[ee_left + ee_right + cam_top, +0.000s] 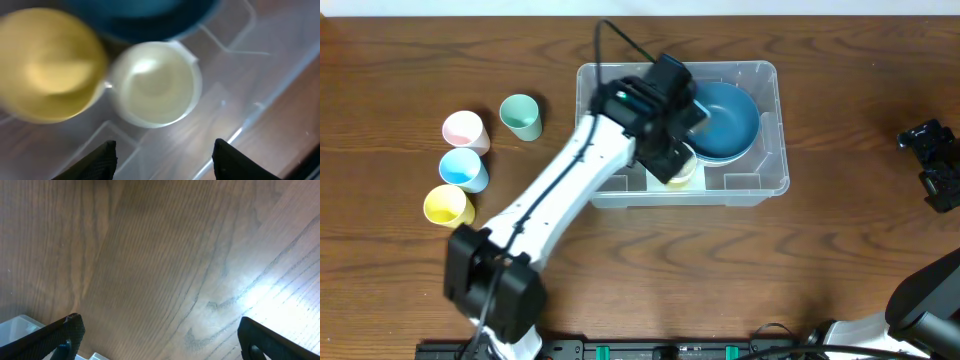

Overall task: Pack container
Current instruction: 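Move the left gripper back to the mint green cup, then lower the left gripper over the mint green cup and grasp it, then carry the mint cup into the container and stack it on the cream cup, then open the left gripper and move it to the pink cup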

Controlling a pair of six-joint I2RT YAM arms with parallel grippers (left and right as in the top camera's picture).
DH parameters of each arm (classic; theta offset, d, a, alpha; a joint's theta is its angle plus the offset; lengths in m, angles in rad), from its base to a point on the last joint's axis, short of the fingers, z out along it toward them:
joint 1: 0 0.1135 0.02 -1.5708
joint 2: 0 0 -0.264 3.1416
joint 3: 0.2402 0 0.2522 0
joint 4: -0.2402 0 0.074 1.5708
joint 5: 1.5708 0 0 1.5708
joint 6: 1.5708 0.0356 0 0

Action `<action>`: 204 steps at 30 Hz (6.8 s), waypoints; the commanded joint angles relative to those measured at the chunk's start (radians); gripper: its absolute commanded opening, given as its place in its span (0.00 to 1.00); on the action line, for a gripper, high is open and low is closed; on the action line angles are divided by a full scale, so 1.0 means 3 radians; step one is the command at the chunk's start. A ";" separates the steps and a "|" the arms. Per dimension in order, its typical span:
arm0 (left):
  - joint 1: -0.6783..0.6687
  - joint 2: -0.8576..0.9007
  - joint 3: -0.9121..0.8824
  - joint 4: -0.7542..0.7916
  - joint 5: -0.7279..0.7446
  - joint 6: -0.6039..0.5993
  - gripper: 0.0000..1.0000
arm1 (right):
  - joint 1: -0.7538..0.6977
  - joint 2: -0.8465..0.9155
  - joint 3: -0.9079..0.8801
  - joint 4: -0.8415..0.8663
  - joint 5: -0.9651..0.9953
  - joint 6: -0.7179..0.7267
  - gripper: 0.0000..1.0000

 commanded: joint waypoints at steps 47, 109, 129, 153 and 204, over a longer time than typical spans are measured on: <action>0.2235 0.0750 -0.0008 0.1006 -0.0375 -0.0202 0.66 | -0.0023 0.0014 0.0017 -0.0003 0.0004 0.0047 0.99; 0.2209 -0.0708 0.0099 0.0484 0.0701 -0.0605 0.06 | -0.0023 0.0014 0.0017 -0.0003 0.0004 0.0047 0.99; 0.0703 -0.0698 0.0074 0.0314 0.0690 -0.0640 0.06 | -0.0023 0.0014 0.0017 -0.0003 0.0004 0.0047 0.99; 0.0337 0.0085 0.0050 0.0273 0.0170 -0.0514 0.06 | -0.0023 0.0014 0.0017 -0.0003 0.0004 0.0047 0.99; 0.2594 0.0033 0.0061 0.0118 -0.0375 -0.0437 0.91 | -0.0023 0.0014 0.0017 -0.0003 0.0004 0.0047 0.99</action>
